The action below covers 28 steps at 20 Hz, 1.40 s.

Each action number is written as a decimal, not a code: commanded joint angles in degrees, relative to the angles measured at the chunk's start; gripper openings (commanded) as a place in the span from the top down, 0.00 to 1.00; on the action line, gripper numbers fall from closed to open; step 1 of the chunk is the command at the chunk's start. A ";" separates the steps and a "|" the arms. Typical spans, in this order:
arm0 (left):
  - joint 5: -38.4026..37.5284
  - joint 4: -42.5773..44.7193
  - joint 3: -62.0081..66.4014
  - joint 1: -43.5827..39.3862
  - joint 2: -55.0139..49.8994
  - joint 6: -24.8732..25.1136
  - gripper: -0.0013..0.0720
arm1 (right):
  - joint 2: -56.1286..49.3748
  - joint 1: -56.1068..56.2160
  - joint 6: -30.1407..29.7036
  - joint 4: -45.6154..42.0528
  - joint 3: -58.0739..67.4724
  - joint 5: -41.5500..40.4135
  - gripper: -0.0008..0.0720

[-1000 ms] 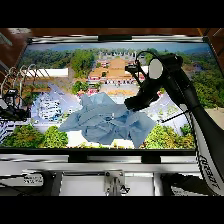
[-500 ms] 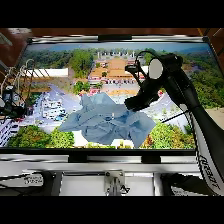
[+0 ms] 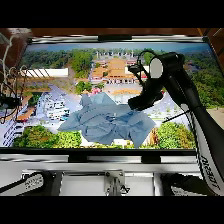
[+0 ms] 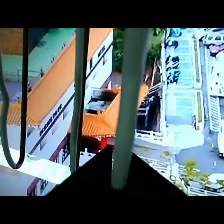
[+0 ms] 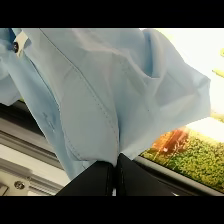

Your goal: Fold the shirts.

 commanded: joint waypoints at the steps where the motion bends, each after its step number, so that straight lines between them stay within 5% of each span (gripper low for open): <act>1: -1.66 -2.93 0.07 -5.97 8.22 -2.89 0.91 | 0.04 0.00 0.92 -4.50 2.80 2.45 0.88; 5: -8.37 -6.82 0.04 -19.37 17.75 -2.89 0.91 | 0.04 -0.04 2.82 -9.18 5.46 2.38 0.88; 9: -27.52 -1.27 -2.45 -37.40 26.53 -2.56 0.91 | 0.04 -0.07 2.73 -11.28 5.51 2.08 0.88; 12: -36.85 1.60 -6.19 -48.09 33.40 -6.75 0.91 | 0.04 -1.99 1.86 -12.17 5.51 2.14 0.88; 18: -49.03 1.44 -8.50 -67.23 42.32 -7.21 0.92 | 0.04 -9.05 -0.04 -12.17 5.51 1.27 0.88; 23: -49.09 1.49 -10.16 -79.25 38.73 -6.54 0.92 | 0.04 -9.27 -0.74 -10.38 5.51 0.17 0.88; 28: -38.01 5.60 -11.63 -78.51 31.26 -6.99 0.92 | 0.57 -9.27 -0.74 -6.82 5.51 0.28 0.88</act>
